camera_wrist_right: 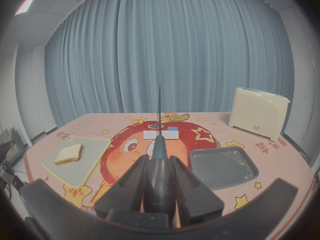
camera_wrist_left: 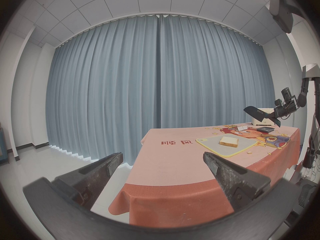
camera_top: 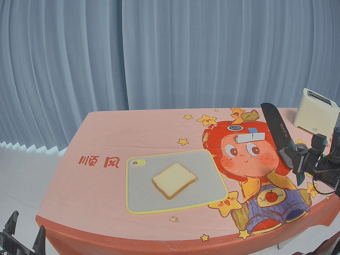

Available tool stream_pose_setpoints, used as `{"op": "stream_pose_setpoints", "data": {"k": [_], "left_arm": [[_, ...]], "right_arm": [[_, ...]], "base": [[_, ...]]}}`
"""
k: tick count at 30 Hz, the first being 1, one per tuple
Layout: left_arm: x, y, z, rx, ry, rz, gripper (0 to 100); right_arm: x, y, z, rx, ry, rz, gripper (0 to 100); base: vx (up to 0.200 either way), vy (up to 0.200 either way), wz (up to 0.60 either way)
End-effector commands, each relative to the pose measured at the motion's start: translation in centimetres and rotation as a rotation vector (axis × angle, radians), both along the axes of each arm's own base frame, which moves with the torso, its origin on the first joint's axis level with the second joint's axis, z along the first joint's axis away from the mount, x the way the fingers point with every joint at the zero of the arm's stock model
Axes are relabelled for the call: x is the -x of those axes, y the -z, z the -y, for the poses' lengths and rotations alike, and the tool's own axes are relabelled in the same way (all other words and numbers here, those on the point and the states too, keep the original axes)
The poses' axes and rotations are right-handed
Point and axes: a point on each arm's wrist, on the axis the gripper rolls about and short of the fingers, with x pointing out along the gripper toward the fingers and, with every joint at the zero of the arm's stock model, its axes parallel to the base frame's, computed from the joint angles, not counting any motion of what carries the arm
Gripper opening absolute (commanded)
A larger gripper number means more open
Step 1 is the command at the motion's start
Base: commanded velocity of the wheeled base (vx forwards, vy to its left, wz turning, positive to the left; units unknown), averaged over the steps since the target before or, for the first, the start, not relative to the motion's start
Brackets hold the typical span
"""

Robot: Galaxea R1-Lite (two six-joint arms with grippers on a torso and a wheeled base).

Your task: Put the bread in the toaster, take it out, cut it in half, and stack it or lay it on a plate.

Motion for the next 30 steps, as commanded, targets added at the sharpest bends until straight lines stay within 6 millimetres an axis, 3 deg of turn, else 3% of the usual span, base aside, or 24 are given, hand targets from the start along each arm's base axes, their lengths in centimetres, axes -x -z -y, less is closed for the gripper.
{"op": "stream_pose_setpoints", "data": {"k": [1,10,18,30], "left_arm": [[-0.1,0.5,0.0,0.000,-0.001,-0.012,100],[-0.1,0.5,0.0,0.000,-0.001,-0.012,100],[-0.1,0.5,0.0,0.000,-0.001,-0.012,100],[-0.1,0.5,0.0,0.000,-0.001,-0.012,100]], "right_arm": [[0.6,-0.1,0.1,-0.027,0.007,0.005,0],[1.6,-1.2,-1.3,-0.243,0.000,0.041,0],[2.2,-0.2,-1.5,-0.250,-0.015,0.005,0],[2.4,-1.2,-2.8,-0.242,-0.085,0.047,0]], "base": [[0.000,0.000,0.00],[0.000,0.000,0.00],[0.000,0.000,0.00],[0.000,0.000,0.00]]}}
